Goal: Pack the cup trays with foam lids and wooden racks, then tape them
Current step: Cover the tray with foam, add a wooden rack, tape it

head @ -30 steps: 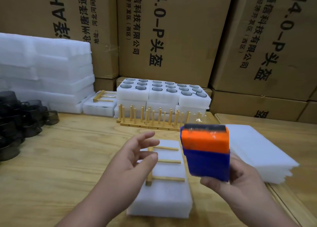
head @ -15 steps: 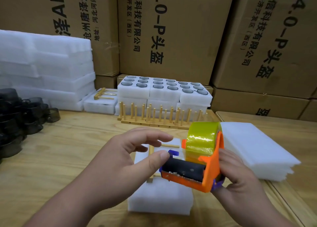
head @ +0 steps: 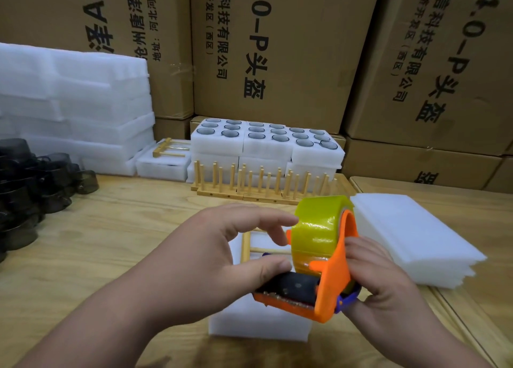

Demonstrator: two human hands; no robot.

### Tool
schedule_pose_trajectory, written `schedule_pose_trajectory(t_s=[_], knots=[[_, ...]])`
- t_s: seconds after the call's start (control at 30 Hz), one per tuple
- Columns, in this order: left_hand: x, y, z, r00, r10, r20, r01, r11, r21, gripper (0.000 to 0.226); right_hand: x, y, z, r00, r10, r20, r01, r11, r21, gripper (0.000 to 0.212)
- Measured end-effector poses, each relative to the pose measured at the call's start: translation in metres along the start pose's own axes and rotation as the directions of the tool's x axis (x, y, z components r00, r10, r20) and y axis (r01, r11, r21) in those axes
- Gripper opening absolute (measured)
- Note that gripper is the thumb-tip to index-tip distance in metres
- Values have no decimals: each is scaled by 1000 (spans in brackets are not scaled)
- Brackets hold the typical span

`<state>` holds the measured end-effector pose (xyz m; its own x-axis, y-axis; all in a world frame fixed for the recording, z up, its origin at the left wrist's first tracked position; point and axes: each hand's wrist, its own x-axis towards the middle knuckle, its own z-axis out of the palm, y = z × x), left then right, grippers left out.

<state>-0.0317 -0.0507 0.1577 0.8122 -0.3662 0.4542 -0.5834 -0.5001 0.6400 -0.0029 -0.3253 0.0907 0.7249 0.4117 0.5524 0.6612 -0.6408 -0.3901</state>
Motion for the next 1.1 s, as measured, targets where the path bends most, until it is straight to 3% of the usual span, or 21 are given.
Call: schedule_pose_trajectory(t_s=[0.27, 0.37, 0.5, 0.57, 0.73, 1.1], knots=[[6, 0, 5, 998, 56, -16, -56, 998, 12, 9, 6, 6, 2, 999, -46, 16, 46, 999, 1, 27], [8, -7, 8, 991, 65, -117, -58, 996, 65, 15, 17, 9, 3, 998, -49, 42, 49, 999, 5, 33], [9, -13, 11, 962, 105, -251, -74, 989, 130, 6, 31, 17, 1, 996, -50, 75, 53, 998, -36, 28], [8, -14, 11, 941, 166, -295, -106, 972, 208, 14, 38, 18, 0, 994, -76, 84, 80, 996, -43, 22], [6, -16, 14, 884, 294, -363, -153, 917, 369, 18, 49, 21, 2, 988, -111, 106, 115, 993, -36, 20], [5, -9, 15, 829, 368, -421, -197, 897, 396, 17, 56, 27, -7, 981, -153, 120, 151, 988, 30, 16]])
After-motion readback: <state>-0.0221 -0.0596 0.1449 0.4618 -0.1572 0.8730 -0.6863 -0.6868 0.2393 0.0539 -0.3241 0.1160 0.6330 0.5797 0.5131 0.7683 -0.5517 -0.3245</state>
